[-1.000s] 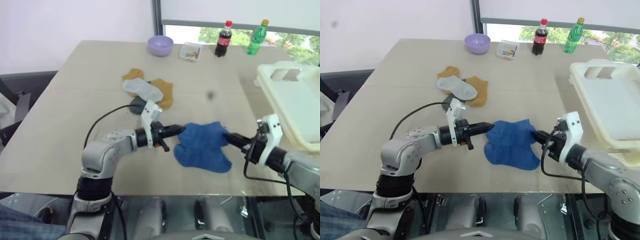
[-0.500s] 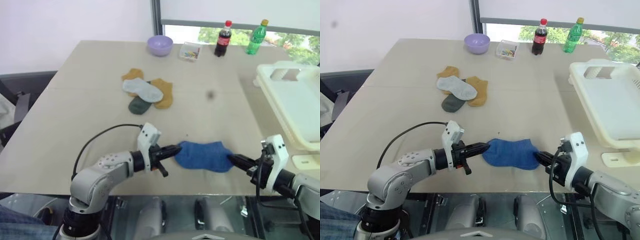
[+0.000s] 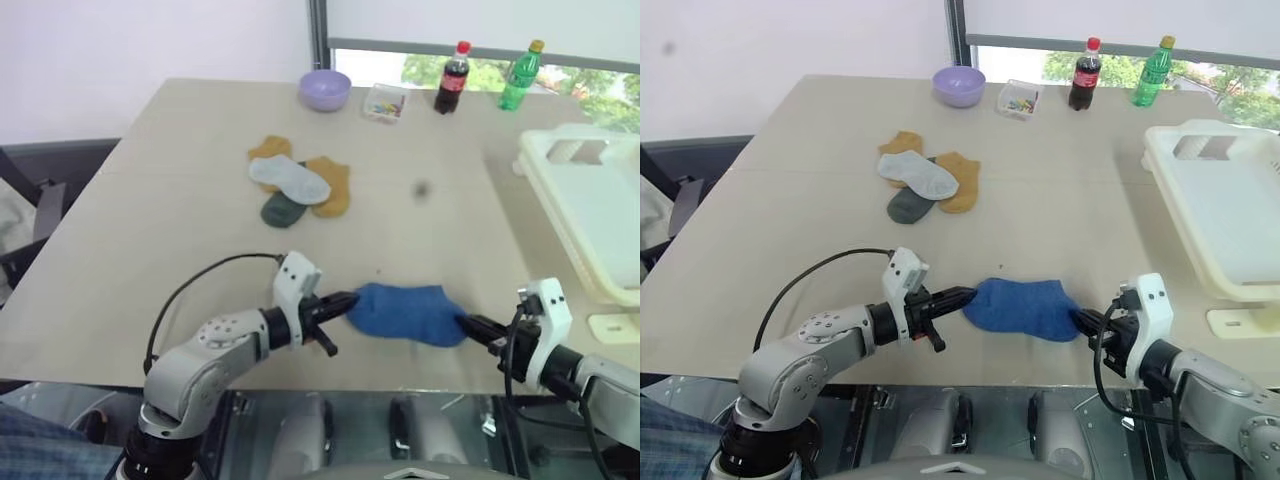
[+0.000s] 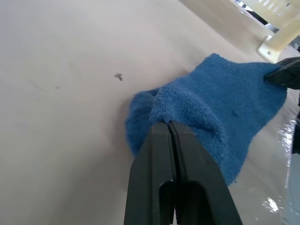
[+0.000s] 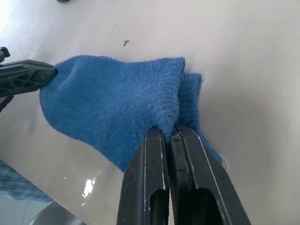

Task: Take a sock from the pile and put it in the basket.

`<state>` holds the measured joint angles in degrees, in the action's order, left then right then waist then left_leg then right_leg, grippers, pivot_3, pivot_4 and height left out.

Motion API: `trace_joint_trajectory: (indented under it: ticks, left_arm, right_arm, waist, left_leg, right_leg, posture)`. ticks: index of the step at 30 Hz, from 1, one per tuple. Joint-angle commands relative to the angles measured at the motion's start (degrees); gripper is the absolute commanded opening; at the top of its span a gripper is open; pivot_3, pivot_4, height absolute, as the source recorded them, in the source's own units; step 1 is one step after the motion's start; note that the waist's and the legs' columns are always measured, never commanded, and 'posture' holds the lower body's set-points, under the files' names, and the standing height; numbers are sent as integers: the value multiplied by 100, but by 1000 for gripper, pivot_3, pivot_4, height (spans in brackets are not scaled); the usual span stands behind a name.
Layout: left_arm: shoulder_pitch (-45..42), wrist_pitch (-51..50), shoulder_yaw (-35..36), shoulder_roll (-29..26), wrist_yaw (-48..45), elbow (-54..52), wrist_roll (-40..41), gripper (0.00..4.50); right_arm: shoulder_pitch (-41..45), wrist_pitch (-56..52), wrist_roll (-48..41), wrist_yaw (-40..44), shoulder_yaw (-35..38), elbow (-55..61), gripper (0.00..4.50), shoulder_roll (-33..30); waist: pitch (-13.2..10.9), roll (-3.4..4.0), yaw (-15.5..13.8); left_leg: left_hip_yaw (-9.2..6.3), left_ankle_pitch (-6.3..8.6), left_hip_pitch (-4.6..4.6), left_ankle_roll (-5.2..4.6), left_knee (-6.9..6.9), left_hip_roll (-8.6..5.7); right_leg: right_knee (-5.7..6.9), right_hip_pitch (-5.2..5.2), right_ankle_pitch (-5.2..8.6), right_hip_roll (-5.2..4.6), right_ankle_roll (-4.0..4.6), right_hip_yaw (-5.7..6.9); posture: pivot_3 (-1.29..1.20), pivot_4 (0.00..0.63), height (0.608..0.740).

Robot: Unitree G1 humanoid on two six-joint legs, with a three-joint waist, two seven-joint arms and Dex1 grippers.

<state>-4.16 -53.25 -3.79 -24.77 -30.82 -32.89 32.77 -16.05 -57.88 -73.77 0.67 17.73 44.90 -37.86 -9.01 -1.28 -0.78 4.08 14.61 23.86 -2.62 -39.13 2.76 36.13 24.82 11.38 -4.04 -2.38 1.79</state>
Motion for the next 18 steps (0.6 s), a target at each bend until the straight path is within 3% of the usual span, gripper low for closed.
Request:
trace_joint_trajectory:
  ticks: [1, 18]
  left_arm:
    - [29, 223, -112, -50, -84, -18, -32, 33]
    - [-399, 199, -251, 352, 355, 144, -5, 33]
  right_arm:
    - [-71, 149, 24, 22, -11, 56, 0, -68]
    - [-300, 386, 73, -11, -34, 126, 0, -174]
  waist:
    - [0, 0, -4]
    - [0, 0, -4]
  left_leg:
    - [0, 0, 1, 0, 0, 0]
    - [-1, 1, 7, -2, 9, 0]
  right_leg:
    - [-2, 0, 0, 0, 0, 1]
    - [-18, -1, 0, 0, -1, 5]
  posture:
    - [0, 150, 736]
    - [0, 150, 736]
